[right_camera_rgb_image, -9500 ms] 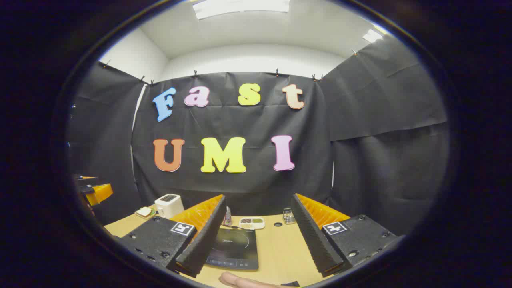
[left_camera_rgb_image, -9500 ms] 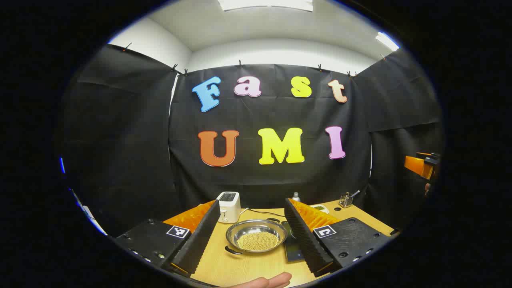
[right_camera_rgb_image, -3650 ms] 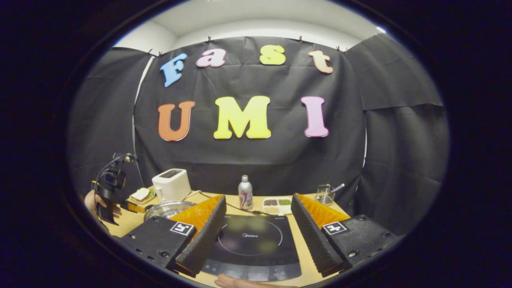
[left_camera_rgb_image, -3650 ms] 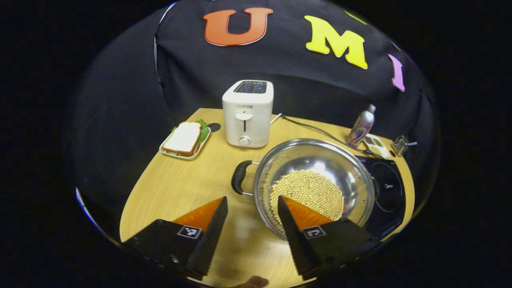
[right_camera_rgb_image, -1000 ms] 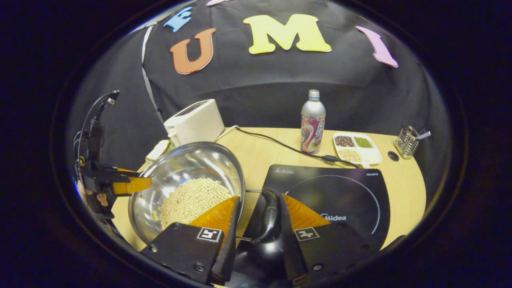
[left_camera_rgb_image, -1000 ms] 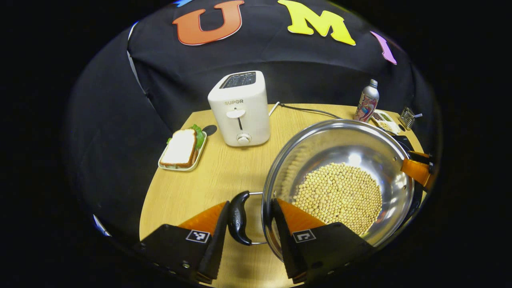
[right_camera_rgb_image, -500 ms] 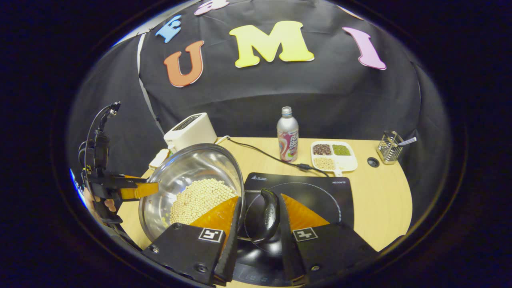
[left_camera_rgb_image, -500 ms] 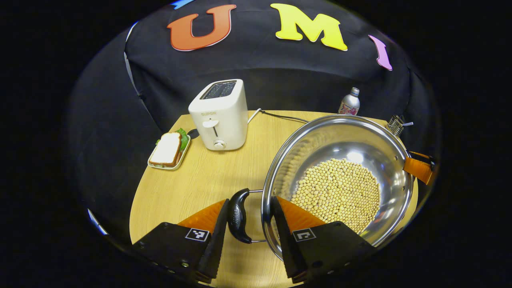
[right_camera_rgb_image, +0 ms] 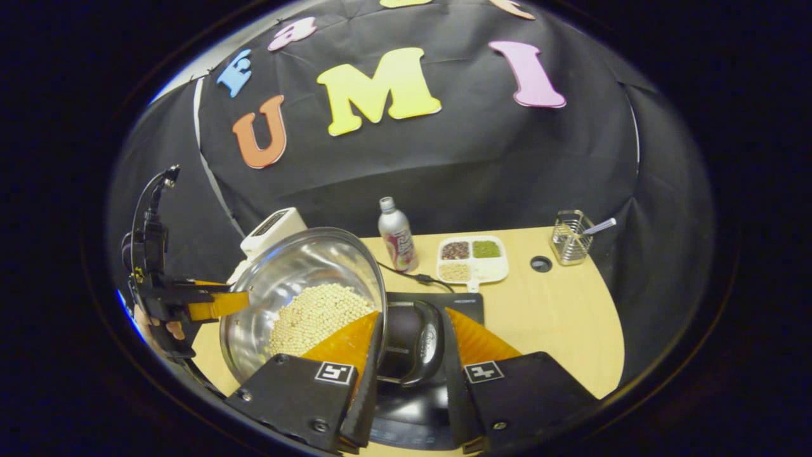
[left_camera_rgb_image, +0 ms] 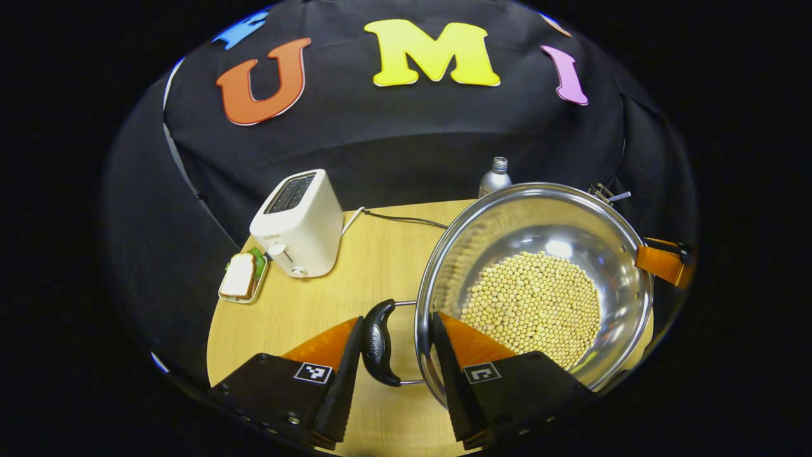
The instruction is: First push the handle of the pot to place it horizontally, then grasp the pot with both hands and set it on the induction cooktop.
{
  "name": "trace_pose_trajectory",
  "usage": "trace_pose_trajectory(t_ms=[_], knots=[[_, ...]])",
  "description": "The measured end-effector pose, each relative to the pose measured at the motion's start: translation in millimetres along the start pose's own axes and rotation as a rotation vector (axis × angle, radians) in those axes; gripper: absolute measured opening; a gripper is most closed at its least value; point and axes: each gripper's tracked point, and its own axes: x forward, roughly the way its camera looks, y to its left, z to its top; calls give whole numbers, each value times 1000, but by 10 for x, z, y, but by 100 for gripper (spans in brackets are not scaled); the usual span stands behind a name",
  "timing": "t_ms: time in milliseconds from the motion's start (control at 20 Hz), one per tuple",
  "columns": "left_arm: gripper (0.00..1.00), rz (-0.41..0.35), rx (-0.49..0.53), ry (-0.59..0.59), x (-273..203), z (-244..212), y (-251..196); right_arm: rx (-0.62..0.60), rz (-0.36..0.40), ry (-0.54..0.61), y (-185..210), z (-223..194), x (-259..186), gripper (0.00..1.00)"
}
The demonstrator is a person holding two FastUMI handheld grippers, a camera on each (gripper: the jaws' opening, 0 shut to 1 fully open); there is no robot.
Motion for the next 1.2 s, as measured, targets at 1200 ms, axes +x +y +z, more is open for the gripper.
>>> trace_pose_trajectory(t_ms=[1200], knots=[[58, -57, 20, 9, 807, -94, -696, 106, -51, 61, -962, -381, 635, 46]])
